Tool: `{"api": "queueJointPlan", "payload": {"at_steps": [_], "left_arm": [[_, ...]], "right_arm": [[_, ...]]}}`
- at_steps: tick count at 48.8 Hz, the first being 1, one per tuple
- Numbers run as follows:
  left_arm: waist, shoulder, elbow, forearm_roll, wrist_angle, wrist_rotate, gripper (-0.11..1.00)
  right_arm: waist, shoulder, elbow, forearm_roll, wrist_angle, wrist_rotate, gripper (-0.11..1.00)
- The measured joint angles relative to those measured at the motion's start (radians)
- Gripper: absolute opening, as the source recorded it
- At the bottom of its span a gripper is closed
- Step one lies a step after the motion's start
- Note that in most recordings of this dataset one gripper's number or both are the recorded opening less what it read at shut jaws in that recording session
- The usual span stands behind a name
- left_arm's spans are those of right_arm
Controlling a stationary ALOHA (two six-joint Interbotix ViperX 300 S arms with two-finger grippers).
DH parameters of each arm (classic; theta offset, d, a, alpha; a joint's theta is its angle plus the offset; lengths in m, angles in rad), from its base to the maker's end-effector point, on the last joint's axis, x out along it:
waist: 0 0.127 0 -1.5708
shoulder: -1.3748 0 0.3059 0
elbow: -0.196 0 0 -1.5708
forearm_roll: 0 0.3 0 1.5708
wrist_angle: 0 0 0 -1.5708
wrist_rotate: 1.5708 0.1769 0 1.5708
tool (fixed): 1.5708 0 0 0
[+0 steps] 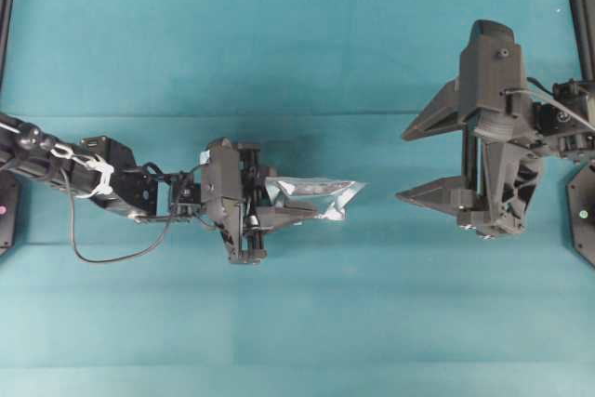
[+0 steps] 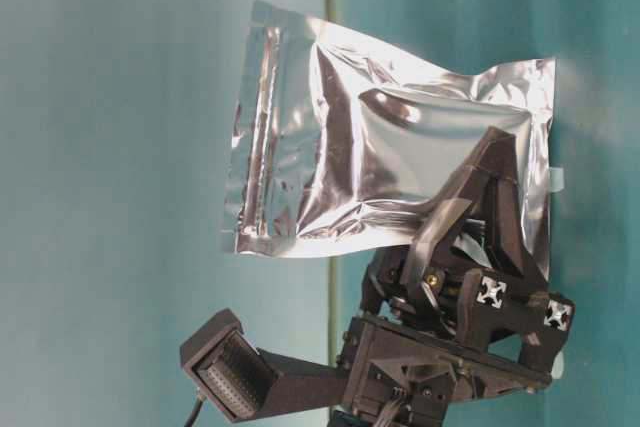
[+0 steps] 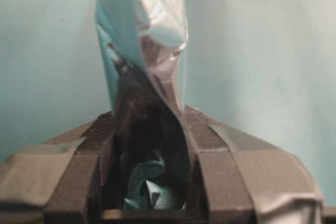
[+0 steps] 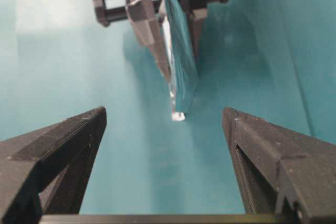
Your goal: Hand over the silver zip bag and make it stand upright.
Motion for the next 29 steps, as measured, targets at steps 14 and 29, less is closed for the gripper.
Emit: {"api": "queueJointPlan", "payload": {"at_steps": [14,29], "left_arm": [[0.0,0.0,0.0,0.0,-0.002,0.0,0.28],[0.0,0.0,0.0,-0.002,0.0,0.0,0.28]], "right_arm": [[0.0,0.002,0.005,0.002,0.0,0.0,0.9],[0.0,0.002,0.005,0.002,0.0,0.002,0.9]]}}
